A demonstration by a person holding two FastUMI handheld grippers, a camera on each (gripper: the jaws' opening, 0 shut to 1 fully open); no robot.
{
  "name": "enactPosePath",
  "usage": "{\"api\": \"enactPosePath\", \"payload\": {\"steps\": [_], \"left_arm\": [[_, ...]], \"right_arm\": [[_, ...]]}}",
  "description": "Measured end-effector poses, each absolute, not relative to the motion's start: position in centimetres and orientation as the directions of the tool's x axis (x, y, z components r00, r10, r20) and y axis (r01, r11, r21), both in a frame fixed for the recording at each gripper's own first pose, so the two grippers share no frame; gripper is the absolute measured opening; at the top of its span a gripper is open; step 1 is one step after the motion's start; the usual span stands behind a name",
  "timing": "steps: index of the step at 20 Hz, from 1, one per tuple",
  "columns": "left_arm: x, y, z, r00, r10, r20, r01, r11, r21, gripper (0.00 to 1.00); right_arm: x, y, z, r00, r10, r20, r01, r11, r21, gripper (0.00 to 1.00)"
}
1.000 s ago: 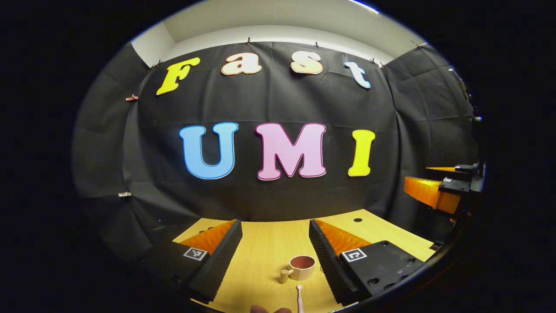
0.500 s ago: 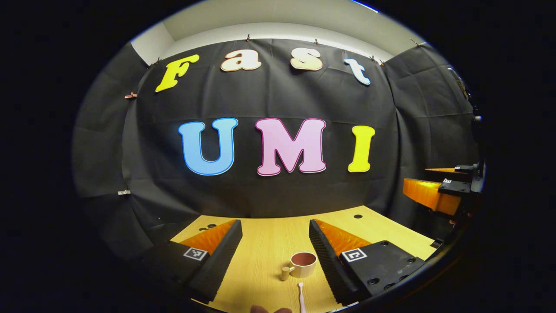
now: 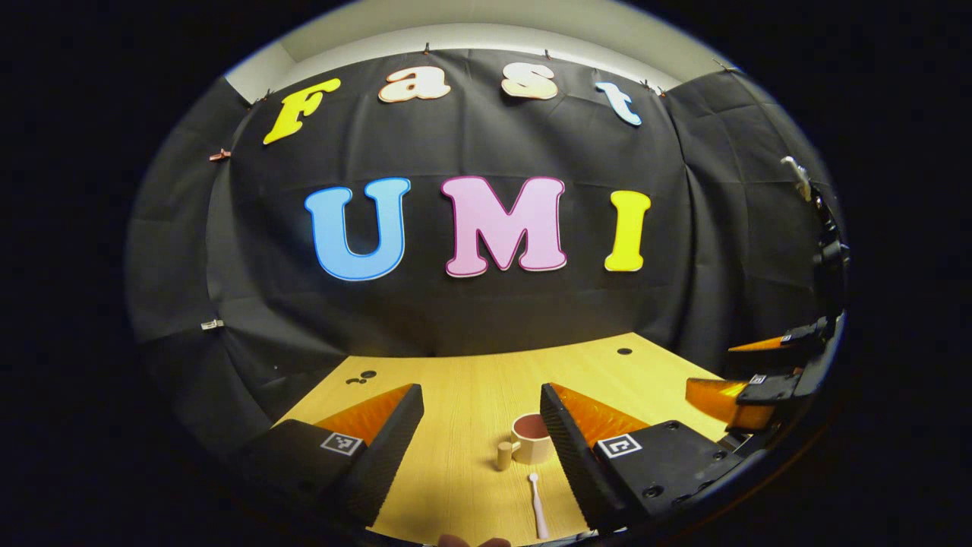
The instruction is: Put the toothbrush and toothpaste on the desktop into the cup, then pick up the cup and place it on the coaster on the desktop.
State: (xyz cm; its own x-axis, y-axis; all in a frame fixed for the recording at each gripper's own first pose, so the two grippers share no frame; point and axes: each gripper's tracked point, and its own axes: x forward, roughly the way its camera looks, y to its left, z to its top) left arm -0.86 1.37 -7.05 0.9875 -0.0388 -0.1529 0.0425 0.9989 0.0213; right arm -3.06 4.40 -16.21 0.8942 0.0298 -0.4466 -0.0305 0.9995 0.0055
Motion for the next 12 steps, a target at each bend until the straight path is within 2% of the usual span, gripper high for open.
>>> {"api": "enactPosePath", "payload": {"steps": [5, 6, 7, 12], "left_arm": [[-2.2, 2.6, -10.6, 0.972, -0.035, -0.234, 0.041, 0.999, 0.018, 0.95], [-2.4, 2.8, -11.2, 0.968, -0.035, -0.247, 0.040, 0.999, 0.016, 0.91], [-2.5, 3.2, -11.6, 0.966, -0.030, -0.257, 0.035, 0.999, 0.016, 0.95], [-2.8, 5.2, -13.4, 0.957, -0.006, -0.291, 0.014, 1.000, 0.027, 0.95]], "right_arm": [[-3.9, 6.1, -23.9, 0.774, 0.042, -0.631, -0.019, 0.999, 0.043, 0.97], [-4.2, 6.8, -25.5, 0.751, 0.042, -0.659, -0.011, 0.999, 0.051, 0.98], [-4.3, 6.9, -26.8, 0.725, 0.039, -0.688, -0.005, 0.999, 0.052, 0.98], [-4.2, 7.2, -33.6, 0.593, -0.002, -0.805, 0.023, 1.000, 0.015, 0.98]]}}
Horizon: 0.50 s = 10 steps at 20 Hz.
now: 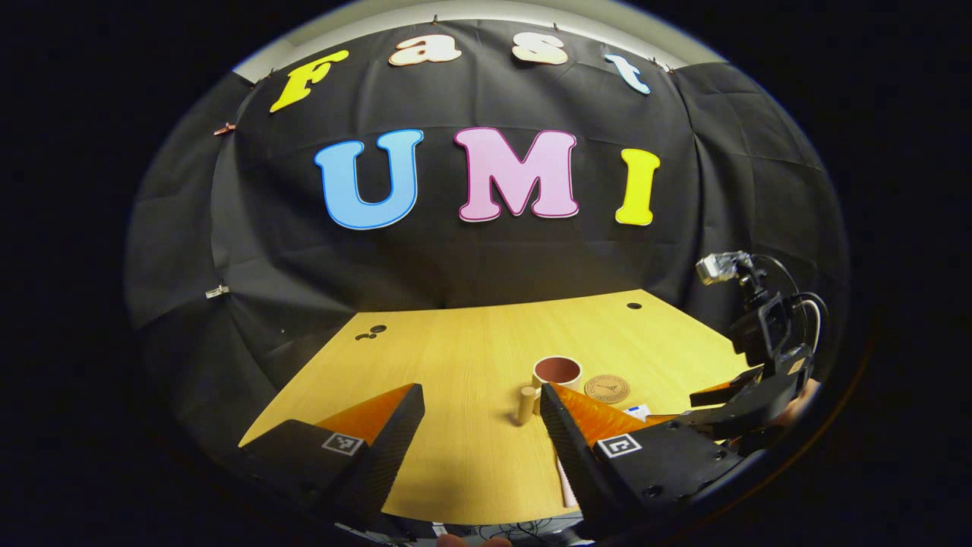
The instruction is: Put the toothbrush and toothpaste on the desktop into the cup, then pick up the cup and place it on the coaster on the desktop.
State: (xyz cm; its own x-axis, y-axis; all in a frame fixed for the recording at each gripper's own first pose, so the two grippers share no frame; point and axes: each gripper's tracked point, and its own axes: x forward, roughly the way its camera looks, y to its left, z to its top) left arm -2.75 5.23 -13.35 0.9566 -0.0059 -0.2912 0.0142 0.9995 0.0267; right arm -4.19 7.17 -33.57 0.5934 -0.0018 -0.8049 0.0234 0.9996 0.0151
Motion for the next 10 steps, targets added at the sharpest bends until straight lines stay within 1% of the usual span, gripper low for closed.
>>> {"api": "enactPosePath", "payload": {"steps": [3, 5, 6, 7, 9, 10], "left_arm": [[-2.4, 5.9, -13.7, 0.959, 0.002, -0.285, 0.024, 0.996, 0.085, 0.95], [-2.1, 6.4, -14.4, 0.955, 0.010, -0.295, 0.026, 0.993, 0.117, 0.96], [-2.0, 6.6, -15.0, 0.953, 0.011, -0.304, 0.026, 0.993, 0.116, 0.97], [-2.0, 6.6, -15.3, 0.949, 0.013, -0.314, 0.024, 0.993, 0.113, 1.00], [-1.9, 6.4, -16.1, 0.942, 0.020, -0.335, 0.016, 0.994, 0.105, 0.98], [-1.9, 6.2, -16.5, 0.939, 0.022, -0.344, 0.014, 0.995, 0.100, 0.98]], "right_arm": [[-4.5, 7.6, -36.0, 0.502, 0.005, -0.865, 0.040, 0.999, 0.029, 0.97], [-4.4, 7.7, -37.4, 0.455, -0.003, -0.891, 0.054, 0.998, 0.025, 0.93], [-4.4, 7.8, -37.8, 0.437, -0.002, -0.900, 0.058, 0.998, 0.026, 0.87], [-4.2, 8.1, -38.3, 0.421, 0.006, -0.907, 0.060, 0.998, 0.034, 0.84], [-4.1, 8.2, -39.1, 0.386, 0.005, -0.922, 0.058, 0.998, 0.030, 0.78], [-4.0, 8.3, -39.4, 0.372, 0.008, -0.928, 0.053, 0.998, 0.030, 0.70]]}}
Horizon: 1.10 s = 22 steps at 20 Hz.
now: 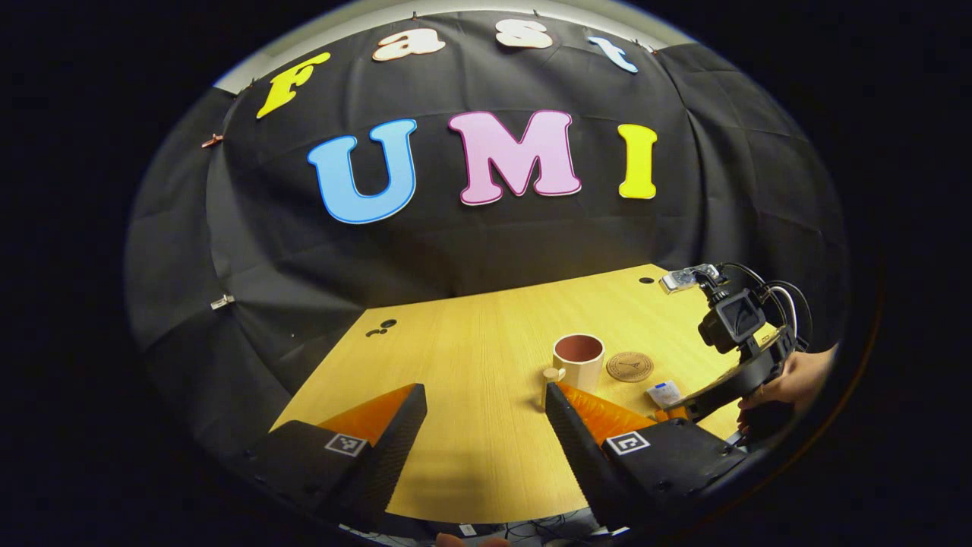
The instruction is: Put the toothbrush and toothpaste on the desktop into the cup, then pick up the cup and place it on the coaster on the desktop.
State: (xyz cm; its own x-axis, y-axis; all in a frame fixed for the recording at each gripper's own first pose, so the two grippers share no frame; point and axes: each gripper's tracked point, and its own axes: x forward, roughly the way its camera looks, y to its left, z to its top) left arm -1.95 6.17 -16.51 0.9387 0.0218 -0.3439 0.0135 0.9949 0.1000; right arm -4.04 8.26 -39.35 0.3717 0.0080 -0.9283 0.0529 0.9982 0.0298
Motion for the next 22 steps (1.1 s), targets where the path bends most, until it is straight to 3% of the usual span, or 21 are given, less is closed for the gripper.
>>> {"api": "enactPosePath", "payload": {"steps": [2, 7, 10, 13, 22], "left_arm": [[-1.8, 5.5, -17.2, 0.931, 0.020, -0.363, 0.013, 0.996, 0.088, 0.98], [-0.9, 2.9, -19.3, 0.907, 0.005, -0.420, 0.030, 0.997, 0.077, 0.98], [-0.3, 1.1, -21.2, 0.880, -0.004, -0.475, 0.044, 0.996, 0.072, 0.98], [0.4, -0.5, -23.4, 0.847, -0.013, -0.531, 0.061, 0.995, 0.073, 0.98], [0.8, -4.7, -32.3, 0.688, -0.041, -0.725, 0.044, 0.999, -0.014, 0.89]], "right_arm": [[-3.7, 8.5, -39.5, 0.362, 0.022, -0.932, 0.051, 0.998, 0.043, 0.69], [-3.6, 7.8, -39.6, 0.336, 0.044, -0.941, 0.068, 0.995, 0.071, 0.35], [-3.6, 7.7, -39.4, 0.335, 0.138, -0.932, 0.091, 0.980, 0.178, 0.27], [-3.5, 7.0, -39.1, 0.357, 0.208, -0.911, 0.093, 0.962, 0.256, 0.27], [-0.9, 4.6, -32.6, 0.556, 0.327, -0.764, -0.054, 0.932, 0.360, 0.27]]}}
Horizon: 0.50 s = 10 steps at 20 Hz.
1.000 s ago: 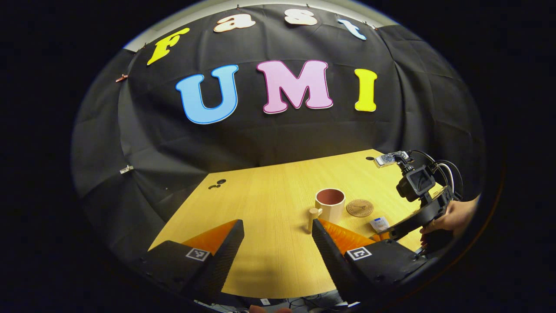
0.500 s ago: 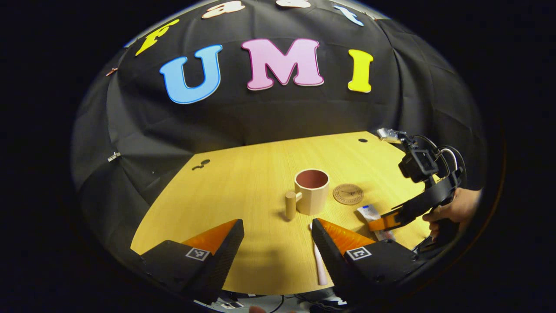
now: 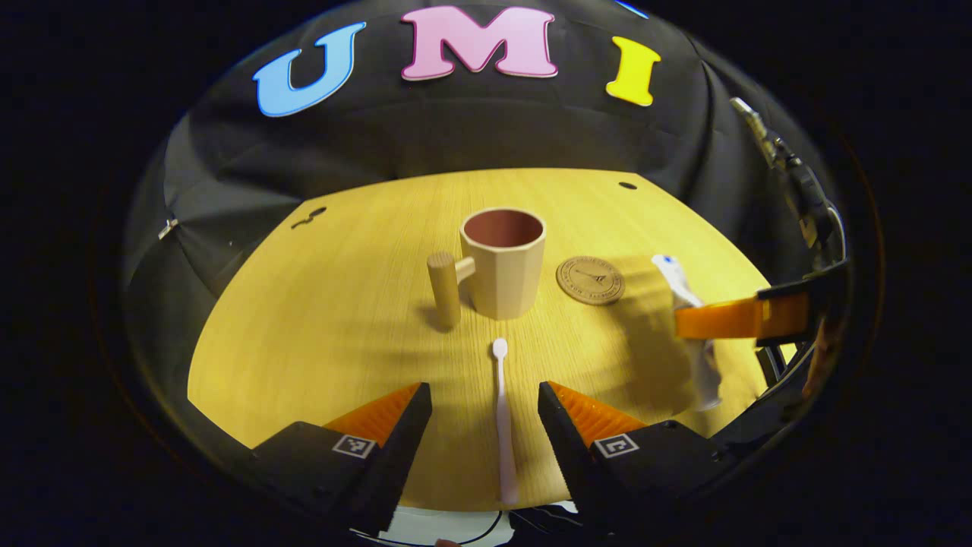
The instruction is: Put the toothbrush and toothpaste on the desktop into the cup, then pick up the cup and place it on the coaster on the desktop.
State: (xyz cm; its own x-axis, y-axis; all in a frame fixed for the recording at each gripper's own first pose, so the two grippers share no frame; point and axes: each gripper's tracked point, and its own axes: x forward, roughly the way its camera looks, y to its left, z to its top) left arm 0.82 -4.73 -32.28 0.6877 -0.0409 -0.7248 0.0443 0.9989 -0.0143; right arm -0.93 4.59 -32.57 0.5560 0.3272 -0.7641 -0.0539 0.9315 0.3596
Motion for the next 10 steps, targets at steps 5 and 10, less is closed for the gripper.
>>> {"api": "enactPosePath", "payload": {"steps": [5, 10], "left_arm": [[1.5, -4.7, -34.6, 0.635, -0.007, -0.773, 0.003, 1.000, -0.006, 0.85], [1.9, -5.2, -35.8, 0.587, -0.014, -0.809, 0.031, 1.000, 0.006, 0.75]], "right_arm": [[0.4, 2.9, -29.5, 0.607, 0.340, -0.718, -0.085, 0.926, 0.367, 0.26], [1.1, 0.9, -28.4, 0.634, 0.325, -0.702, -0.043, 0.921, 0.388, 0.26]]}}
